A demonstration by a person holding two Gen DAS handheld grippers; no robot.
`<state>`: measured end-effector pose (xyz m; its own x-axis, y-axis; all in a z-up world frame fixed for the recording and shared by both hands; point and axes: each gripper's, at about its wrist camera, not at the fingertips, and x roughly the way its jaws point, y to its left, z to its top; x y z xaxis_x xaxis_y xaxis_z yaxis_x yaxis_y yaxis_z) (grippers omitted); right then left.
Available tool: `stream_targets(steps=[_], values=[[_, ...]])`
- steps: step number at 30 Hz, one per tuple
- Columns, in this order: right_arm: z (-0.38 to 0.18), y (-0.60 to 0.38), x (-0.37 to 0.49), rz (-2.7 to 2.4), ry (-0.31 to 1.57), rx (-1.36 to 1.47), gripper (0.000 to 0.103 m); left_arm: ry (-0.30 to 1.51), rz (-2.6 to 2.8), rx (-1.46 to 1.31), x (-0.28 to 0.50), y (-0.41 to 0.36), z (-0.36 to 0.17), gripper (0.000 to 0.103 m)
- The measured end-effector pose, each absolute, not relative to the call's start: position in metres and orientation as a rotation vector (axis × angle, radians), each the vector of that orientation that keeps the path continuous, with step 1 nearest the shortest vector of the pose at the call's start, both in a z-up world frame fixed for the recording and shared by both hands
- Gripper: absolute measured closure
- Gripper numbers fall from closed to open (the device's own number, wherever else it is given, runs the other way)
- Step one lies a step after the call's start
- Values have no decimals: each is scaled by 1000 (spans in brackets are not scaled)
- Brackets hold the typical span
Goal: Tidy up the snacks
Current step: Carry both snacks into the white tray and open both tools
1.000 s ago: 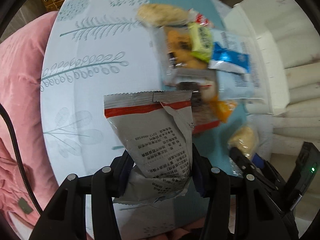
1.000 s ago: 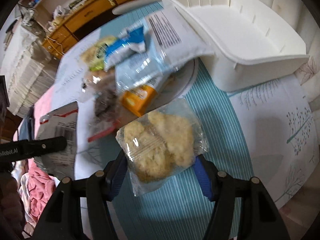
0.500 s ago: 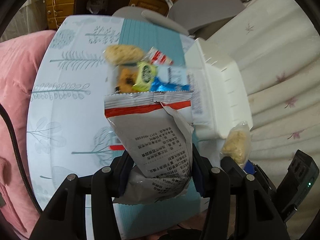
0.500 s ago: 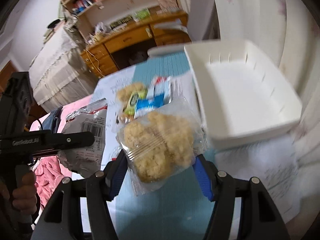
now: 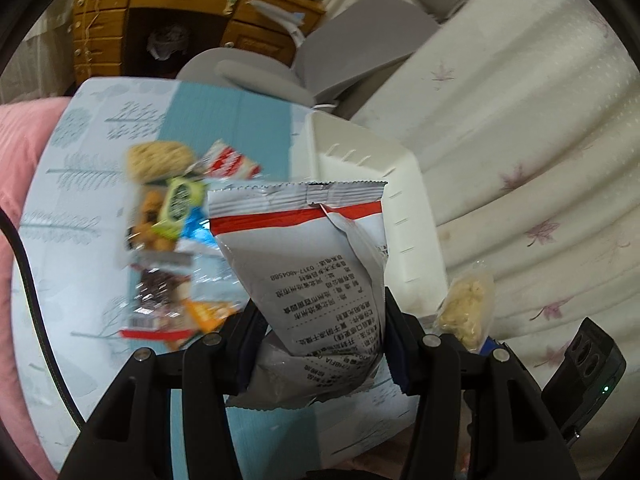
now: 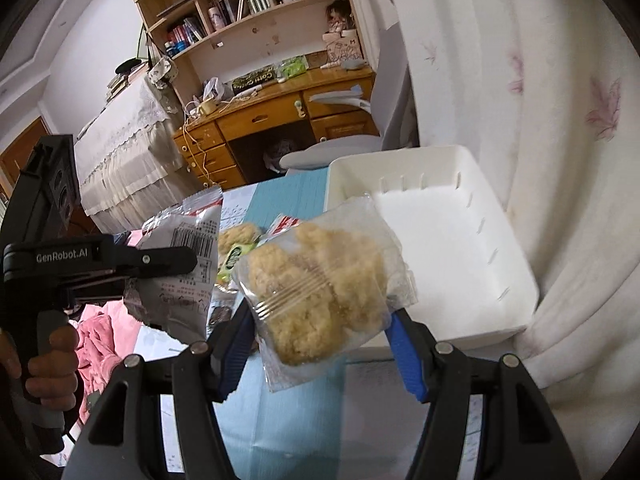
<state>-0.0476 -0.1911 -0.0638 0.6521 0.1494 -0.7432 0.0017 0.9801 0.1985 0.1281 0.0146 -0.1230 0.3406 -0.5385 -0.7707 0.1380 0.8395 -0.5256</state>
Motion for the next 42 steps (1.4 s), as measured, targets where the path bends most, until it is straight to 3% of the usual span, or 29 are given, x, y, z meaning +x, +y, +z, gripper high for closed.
stream_targets(steps=[15, 16, 18, 19, 20, 27, 42], values=[[-52, -276, -17, 59, 824, 174, 39, 1092, -521, -366, 161, -94, -108, 51], [-53, -279, -15, 59, 824, 181, 39, 1088, -519, -370, 163, -98, -109, 49], [-55, -288, -8, 45, 832, 198, 37, 1099, -535, -382, 165, -105, -112, 33], [-58, -291, -4, 36, 845, 202, 36, 1108, -533, -387, 166, -107, -113, 20], [-62, -294, 0, 22, 864, 205, 34, 1114, -517, -390, 167, -109, -114, 17], [-72, -300, 7, 28, 898, 241, 16, 1117, -460, -408, 162, -99, -119, 17], [-89, -274, 5, 96, 951, 257, 16, 1171, -304, -374, 130, -51, -145, 17]])
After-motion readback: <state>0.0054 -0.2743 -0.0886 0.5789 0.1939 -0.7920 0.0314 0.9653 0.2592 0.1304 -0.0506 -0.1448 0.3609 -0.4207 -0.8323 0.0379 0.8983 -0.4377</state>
